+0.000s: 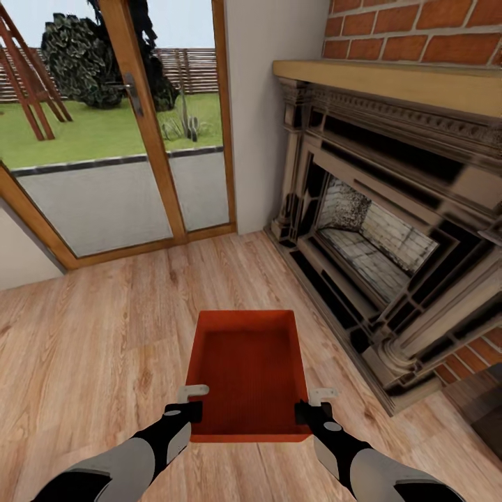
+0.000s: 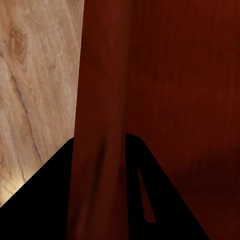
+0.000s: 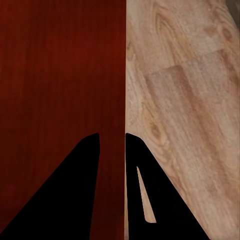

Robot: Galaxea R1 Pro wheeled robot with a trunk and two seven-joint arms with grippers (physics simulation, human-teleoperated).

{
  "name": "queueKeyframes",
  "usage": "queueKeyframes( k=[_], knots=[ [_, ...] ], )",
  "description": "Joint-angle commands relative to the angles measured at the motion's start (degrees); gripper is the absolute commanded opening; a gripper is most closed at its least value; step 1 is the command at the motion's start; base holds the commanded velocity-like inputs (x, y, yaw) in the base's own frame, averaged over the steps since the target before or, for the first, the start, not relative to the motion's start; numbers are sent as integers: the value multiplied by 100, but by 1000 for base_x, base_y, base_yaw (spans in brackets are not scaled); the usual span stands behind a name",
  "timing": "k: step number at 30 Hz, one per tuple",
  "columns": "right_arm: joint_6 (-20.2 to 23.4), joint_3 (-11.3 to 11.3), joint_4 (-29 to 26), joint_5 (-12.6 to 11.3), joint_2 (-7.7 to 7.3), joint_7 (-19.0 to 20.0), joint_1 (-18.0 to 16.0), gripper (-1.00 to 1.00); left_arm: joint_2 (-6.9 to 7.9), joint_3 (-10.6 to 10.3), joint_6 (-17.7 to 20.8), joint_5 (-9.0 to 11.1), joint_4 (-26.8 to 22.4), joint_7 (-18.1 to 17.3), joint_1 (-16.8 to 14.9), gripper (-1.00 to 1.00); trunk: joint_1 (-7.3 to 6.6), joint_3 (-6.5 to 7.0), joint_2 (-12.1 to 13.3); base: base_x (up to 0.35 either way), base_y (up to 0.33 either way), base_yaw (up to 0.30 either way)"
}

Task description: Move the two storage containers from the living room to the garage. In the garage, place one container on the floor and stack the other container on top of it (either order is fine).

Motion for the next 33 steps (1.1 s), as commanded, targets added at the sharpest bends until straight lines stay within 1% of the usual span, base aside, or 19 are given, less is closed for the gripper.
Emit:
queueKeyframes(
  k=[1, 33],
  knots=[
    [-394, -264, -46, 104, 4, 40, -7, -100, 64, 6, -5, 72, 15, 128, 3, -100, 0, 4, -3, 0, 0, -3],
    [-399, -263, -43, 105, 4, 40, -7, -100, 69, 6, -5, 73, 15, 127, 3, -100, 0, 273, -3, 0, 0, 0]
  ],
)
